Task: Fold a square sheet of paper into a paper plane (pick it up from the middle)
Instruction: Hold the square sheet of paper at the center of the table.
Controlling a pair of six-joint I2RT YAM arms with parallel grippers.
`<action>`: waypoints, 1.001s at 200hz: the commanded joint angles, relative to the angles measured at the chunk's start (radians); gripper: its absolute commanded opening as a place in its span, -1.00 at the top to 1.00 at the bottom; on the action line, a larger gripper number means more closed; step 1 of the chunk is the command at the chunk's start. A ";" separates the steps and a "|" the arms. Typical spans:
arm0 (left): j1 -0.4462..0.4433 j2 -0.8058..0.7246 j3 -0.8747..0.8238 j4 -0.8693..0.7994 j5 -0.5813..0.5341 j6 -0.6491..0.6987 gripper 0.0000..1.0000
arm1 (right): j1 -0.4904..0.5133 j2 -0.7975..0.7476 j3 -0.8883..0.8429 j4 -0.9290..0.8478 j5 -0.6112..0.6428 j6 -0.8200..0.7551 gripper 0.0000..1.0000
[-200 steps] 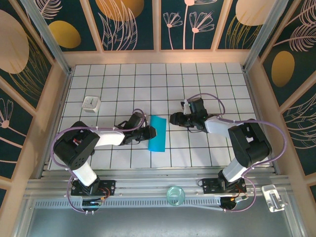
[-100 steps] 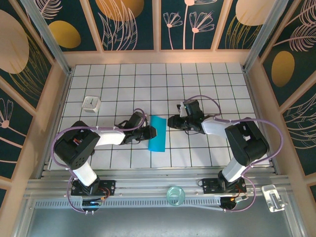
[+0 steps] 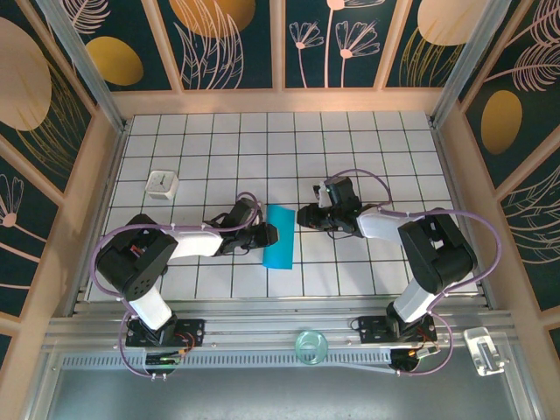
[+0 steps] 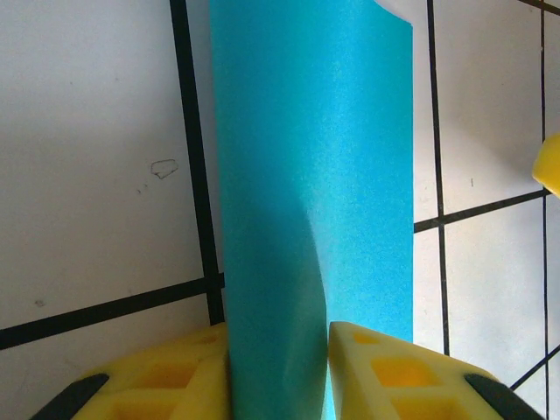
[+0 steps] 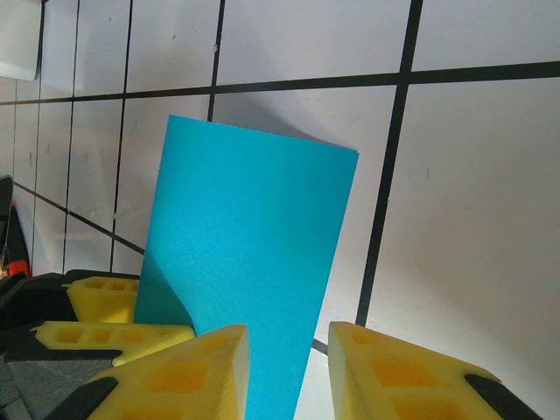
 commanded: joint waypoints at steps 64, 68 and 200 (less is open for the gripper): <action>-0.024 0.092 -0.036 -0.103 -0.013 -0.005 0.34 | 0.055 0.041 0.014 0.016 0.005 0.040 0.62; -0.027 0.092 -0.036 -0.104 -0.011 -0.005 0.34 | 0.060 0.047 0.017 0.011 0.010 0.040 0.63; -0.028 0.101 -0.045 -0.099 -0.023 -0.015 0.32 | 0.067 0.051 0.049 -0.034 0.068 0.019 0.73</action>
